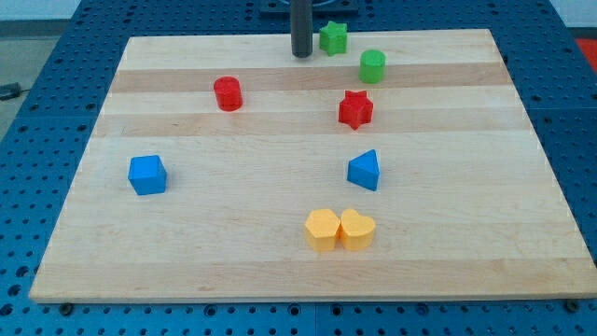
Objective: Push the green circle into the green star
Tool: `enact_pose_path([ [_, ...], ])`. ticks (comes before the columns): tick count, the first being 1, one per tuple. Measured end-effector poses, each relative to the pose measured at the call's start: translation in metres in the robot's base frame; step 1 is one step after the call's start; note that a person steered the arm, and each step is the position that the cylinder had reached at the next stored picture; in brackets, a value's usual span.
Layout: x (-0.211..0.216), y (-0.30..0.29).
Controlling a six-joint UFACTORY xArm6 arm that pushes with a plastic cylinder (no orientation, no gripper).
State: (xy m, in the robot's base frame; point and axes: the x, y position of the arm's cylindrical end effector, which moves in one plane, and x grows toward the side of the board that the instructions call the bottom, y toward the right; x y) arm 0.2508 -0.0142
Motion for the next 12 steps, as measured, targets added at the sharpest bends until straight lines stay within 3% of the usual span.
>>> enact_pose_path([
  [2, 0.055, 0.012],
  [4, 0.081, 0.077],
  [6, 0.081, 0.145],
  [10, 0.058, 0.151],
  [12, 0.049, 0.127],
])
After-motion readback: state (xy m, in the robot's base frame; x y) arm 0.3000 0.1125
